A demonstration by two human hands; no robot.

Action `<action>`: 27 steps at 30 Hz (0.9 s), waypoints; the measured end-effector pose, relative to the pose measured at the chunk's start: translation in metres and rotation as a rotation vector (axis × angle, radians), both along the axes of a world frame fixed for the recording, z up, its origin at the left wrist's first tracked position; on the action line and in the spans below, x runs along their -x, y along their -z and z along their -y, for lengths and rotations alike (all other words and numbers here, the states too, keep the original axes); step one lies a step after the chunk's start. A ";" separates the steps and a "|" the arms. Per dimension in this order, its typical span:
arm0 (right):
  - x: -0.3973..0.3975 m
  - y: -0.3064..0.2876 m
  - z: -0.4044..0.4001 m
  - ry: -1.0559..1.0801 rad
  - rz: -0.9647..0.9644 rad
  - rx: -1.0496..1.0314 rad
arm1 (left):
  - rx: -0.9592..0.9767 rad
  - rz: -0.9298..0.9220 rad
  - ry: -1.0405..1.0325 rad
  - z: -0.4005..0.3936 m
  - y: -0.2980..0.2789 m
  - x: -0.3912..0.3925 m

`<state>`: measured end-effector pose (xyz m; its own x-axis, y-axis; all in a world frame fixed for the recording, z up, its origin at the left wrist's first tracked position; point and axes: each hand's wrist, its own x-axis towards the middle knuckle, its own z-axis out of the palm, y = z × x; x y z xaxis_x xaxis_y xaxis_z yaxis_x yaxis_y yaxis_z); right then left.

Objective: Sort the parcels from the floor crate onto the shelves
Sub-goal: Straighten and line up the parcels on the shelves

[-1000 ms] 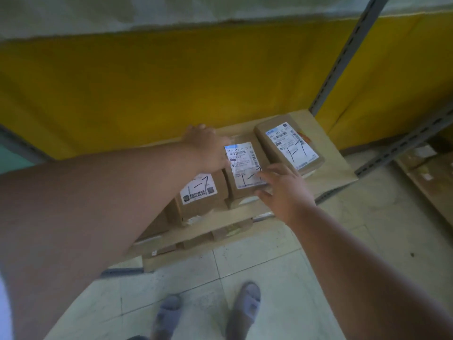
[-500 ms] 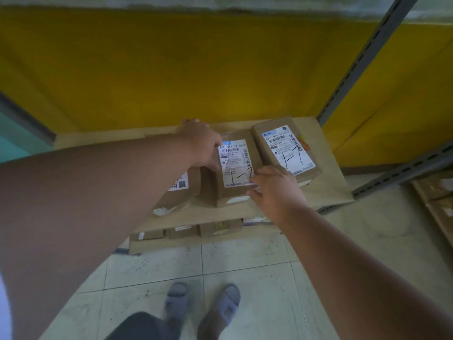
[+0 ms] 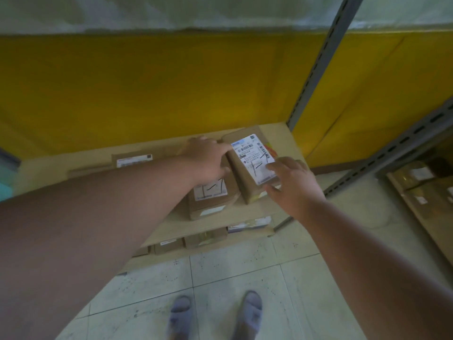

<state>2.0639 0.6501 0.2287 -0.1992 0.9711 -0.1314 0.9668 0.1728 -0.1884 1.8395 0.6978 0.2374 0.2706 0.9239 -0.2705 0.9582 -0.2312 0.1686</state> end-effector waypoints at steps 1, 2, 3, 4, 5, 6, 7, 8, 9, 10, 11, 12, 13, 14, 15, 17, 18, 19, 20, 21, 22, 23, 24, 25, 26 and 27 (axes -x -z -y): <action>-0.006 0.001 -0.005 -0.005 0.008 0.031 | -0.006 0.012 -0.013 -0.004 0.001 -0.007; -0.011 0.003 -0.010 -0.016 -0.003 0.071 | -0.006 0.027 -0.036 -0.008 0.003 -0.012; -0.014 0.004 -0.014 -0.022 -0.029 0.111 | -0.008 0.033 -0.058 -0.012 0.004 -0.017; -0.018 0.005 -0.018 -0.019 -0.061 0.140 | -0.012 0.034 -0.069 -0.016 0.005 -0.021; -0.022 0.006 -0.020 -0.012 -0.090 0.152 | -0.014 0.037 -0.072 -0.021 0.008 -0.026; -0.025 0.008 -0.021 -0.007 -0.110 0.149 | -0.011 0.040 -0.071 -0.025 0.010 -0.029; -0.027 0.010 -0.021 -0.003 -0.124 0.137 | -0.008 0.031 -0.067 -0.026 0.014 -0.032; -0.027 0.011 -0.020 -0.001 -0.136 0.115 | -0.013 0.014 -0.061 -0.026 0.017 -0.035; -0.028 0.013 -0.019 0.001 -0.144 0.091 | -0.014 -0.002 -0.056 -0.025 0.018 -0.038; -0.030 0.014 -0.018 0.006 -0.145 0.076 | -0.011 -0.007 -0.056 -0.023 0.019 -0.042; -0.031 0.016 -0.016 0.018 -0.144 0.075 | -0.005 -0.006 -0.062 -0.022 0.020 -0.045; -0.034 0.017 -0.015 0.029 -0.145 0.082 | -0.002 -0.006 -0.067 -0.022 0.019 -0.048; -0.037 0.019 -0.013 0.036 -0.150 0.091 | 0.002 -0.010 -0.069 -0.020 0.019 -0.051; -0.040 0.019 -0.011 0.038 -0.160 0.095 | 0.003 -0.018 -0.067 -0.019 0.018 -0.053; -0.042 0.020 -0.010 0.038 -0.172 0.096 | 0.010 -0.027 -0.067 -0.019 0.018 -0.054; -0.046 0.020 -0.008 0.039 -0.180 0.099 | 0.017 -0.043 -0.064 -0.018 0.019 -0.056; -0.046 0.019 -0.007 0.040 -0.177 0.102 | 0.015 -0.047 -0.059 -0.017 0.020 -0.056; -0.046 0.018 -0.006 0.044 -0.172 0.106 | 0.013 -0.047 -0.055 -0.017 0.020 -0.057; -0.045 0.016 -0.005 0.050 -0.164 0.109 | 0.005 -0.052 -0.050 -0.017 0.019 -0.057; -0.044 0.014 -0.004 0.056 -0.148 0.107 | -0.005 -0.059 -0.041 -0.017 0.019 -0.058; -0.043 0.010 -0.002 0.064 -0.127 0.102 | -0.019 -0.071 -0.031 -0.015 0.017 -0.058; -0.042 0.006 0.001 0.074 -0.110 0.094 | -0.030 -0.083 -0.023 -0.014 0.016 -0.058; -0.041 0.001 0.005 0.084 -0.099 0.089 | -0.037 -0.086 -0.023 -0.010 0.013 -0.057; -0.041 -0.006 0.010 0.092 -0.093 0.081 | -0.040 -0.074 -0.031 -0.004 0.010 -0.056; -0.041 -0.013 0.016 0.096 -0.087 0.068 | -0.041 -0.048 -0.041 0.003 0.006 -0.056; -0.042 -0.022 0.023 0.096 -0.083 0.048 | -0.044 -0.015 -0.046 0.012 0.002 -0.055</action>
<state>2.1054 0.6275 0.2504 -0.1174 0.9793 -0.1648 0.9592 0.0689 -0.2741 1.8942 0.6856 0.2356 0.2241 0.9462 -0.2333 0.9703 -0.1942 0.1444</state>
